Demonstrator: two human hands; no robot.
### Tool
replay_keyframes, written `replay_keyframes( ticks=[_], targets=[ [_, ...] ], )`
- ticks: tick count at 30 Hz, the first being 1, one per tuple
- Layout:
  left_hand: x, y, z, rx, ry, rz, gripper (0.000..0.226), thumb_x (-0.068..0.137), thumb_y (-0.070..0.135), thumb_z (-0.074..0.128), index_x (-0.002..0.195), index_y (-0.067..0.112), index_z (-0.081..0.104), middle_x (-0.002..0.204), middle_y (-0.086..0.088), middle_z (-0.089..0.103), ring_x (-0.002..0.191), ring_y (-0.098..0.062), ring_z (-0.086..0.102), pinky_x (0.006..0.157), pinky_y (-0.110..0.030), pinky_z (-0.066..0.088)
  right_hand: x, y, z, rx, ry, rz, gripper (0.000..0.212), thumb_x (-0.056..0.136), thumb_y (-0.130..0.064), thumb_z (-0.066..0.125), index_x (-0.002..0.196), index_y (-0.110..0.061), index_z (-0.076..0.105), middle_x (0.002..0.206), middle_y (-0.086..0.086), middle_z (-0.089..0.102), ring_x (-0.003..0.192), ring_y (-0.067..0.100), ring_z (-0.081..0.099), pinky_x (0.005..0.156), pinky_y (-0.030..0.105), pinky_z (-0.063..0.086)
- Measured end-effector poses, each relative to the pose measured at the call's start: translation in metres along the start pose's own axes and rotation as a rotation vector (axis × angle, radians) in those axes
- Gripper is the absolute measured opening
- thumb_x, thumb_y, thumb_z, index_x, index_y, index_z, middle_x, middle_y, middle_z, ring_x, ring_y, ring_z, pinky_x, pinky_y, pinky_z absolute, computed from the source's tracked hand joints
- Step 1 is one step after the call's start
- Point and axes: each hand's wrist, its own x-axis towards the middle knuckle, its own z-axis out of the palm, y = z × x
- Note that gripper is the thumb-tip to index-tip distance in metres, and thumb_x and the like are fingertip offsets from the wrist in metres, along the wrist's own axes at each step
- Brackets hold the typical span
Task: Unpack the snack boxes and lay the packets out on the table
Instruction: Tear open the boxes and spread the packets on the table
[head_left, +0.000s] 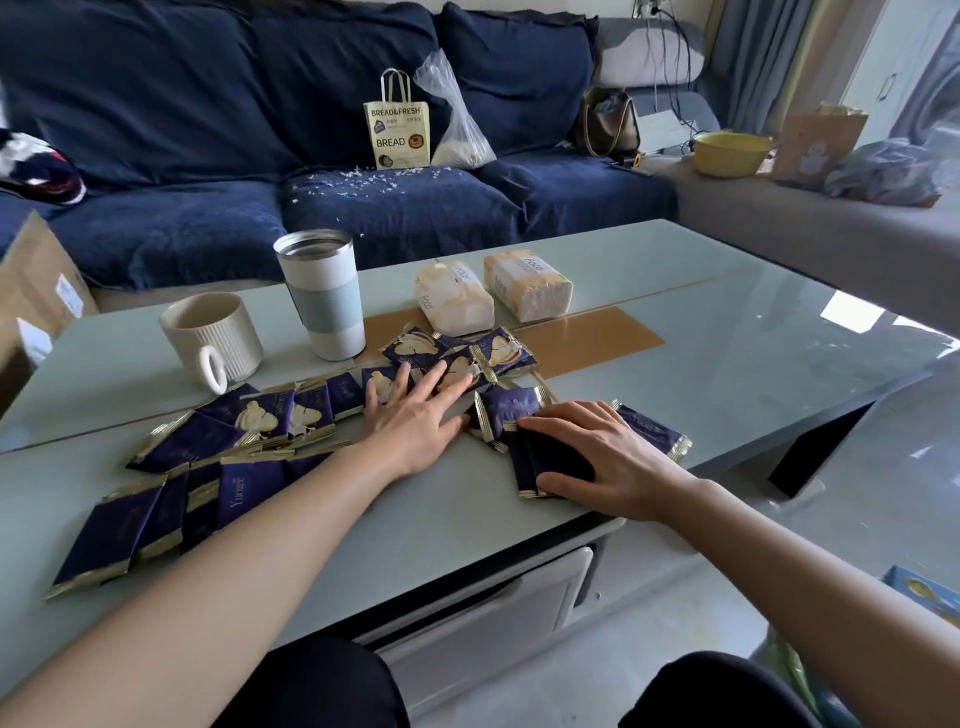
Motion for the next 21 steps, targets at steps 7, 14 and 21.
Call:
replay_keyframes(
  ticks=[7,14,21],
  targets=[
    [-0.026,0.009,0.002,-0.023,0.124,0.322,0.051,0.099,0.040,0.046,0.144,0.017,0.043,0.163,0.008,0.009,0.150,-0.012,-0.006,0.121,-0.045,0.002,0.004,0.002,0.006,-0.019,0.042,0.048,0.063,0.092,-0.069,0.032,0.146,-0.036,0.037,0.149,-0.009,0.042,0.140,0.013,0.032,0.110,0.048,0.030],
    [-0.074,0.006,-0.009,-0.061,0.122,0.258,0.062,0.089,0.067,0.036,0.125,0.018,0.048,0.132,0.001,0.058,0.123,-0.019,0.053,0.097,-0.036,0.046,0.016,-0.014,0.005,0.055,-0.073,-0.043,0.060,0.092,-0.068,0.034,0.146,-0.043,0.033,0.152,-0.013,0.040,0.144,0.013,0.029,0.115,0.050,0.025],
    [-0.076,0.009,-0.009,0.078,0.177,0.134,0.064,0.091,0.064,0.039,0.138,0.020,0.039,0.126,-0.001,0.050,0.120,-0.021,0.049,0.097,-0.034,0.044,0.029,-0.027,0.008,-0.112,0.180,-0.065,0.051,0.091,-0.026,0.051,0.142,-0.022,0.045,0.149,0.002,0.045,0.145,0.025,0.029,0.121,0.044,0.020]
  ],
)
